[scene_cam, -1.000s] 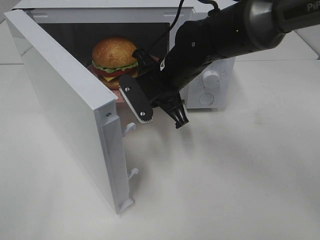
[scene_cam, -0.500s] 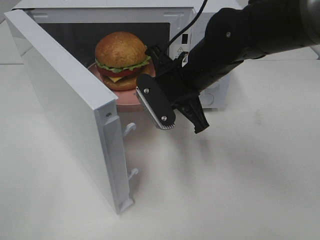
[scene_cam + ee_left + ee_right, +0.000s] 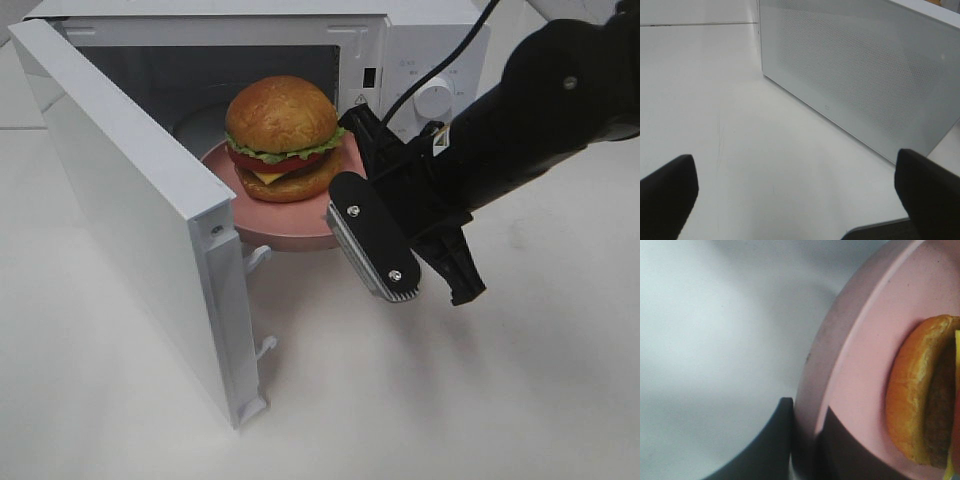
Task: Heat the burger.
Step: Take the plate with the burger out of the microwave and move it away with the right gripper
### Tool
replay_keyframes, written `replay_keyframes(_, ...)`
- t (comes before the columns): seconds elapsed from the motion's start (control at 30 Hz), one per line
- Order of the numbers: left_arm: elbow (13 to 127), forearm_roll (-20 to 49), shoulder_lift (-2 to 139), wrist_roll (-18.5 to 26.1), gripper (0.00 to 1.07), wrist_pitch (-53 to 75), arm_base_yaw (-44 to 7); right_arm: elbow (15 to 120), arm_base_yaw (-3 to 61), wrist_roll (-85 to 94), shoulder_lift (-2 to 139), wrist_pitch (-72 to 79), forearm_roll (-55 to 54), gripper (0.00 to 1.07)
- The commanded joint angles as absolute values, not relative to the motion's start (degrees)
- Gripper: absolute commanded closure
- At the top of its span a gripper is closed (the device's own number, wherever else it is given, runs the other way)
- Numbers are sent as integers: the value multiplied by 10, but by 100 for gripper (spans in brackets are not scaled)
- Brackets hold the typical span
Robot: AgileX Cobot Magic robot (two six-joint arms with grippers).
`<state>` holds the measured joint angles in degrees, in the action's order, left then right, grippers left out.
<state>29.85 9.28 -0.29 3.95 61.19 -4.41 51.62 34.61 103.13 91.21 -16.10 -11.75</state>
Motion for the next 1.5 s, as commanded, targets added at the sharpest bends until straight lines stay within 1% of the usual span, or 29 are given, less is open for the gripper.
replay_keyframes(0.03, 298, 94, -5, 37, 6, 608, -43, 511, 344, 1031, 886, -132, -120, 107)
replay_keyframes(0.1, 298, 94, -5, 37, 6, 608, -43, 478, 344, 1027, 846, -133, -116, 107)
replay_keyframes(0.3, 298, 94, -5, 37, 6, 608, -43, 446, 344, 1012, 807, -145, -105, 107)
replay_keyframes(0.47, 298, 94, -5, 37, 6, 608, -43, 408, 344, 977, 760, -163, -73, 107)
replay_keyframes(0.53, 298, 94, -5, 37, 6, 608, -43, 377, 344, 941, 718, -170, -44, 107)
replay_keyframes(0.63, 298, 94, -5, 37, 6, 608, -43, 368, 344, 933, 706, -176, -34, 107)
replay_keyframes(0.7, 298, 94, -5, 37, 6, 608, -43, 343, 344, 902, 664, -191, 0, 107)
replay_keyframes(0.97, 298, 94, -5, 37, 6, 608, -43, 296, 344, 871, 571, -217, 5, 107)
replay_keyframes(1.07, 298, 94, -5, 37, 6, 608, -43, 289, 344, 867, 558, -221, 5, 107)
replay_keyframes(1.13, 298, 94, -5, 37, 6, 608, -43, 268, 344, 849, 511, -240, 7, 107)
replay_keyframes(1.5, 298, 94, -5, 37, 6, 608, -43, 250, 344, 769, 416, -303, 50, 107)
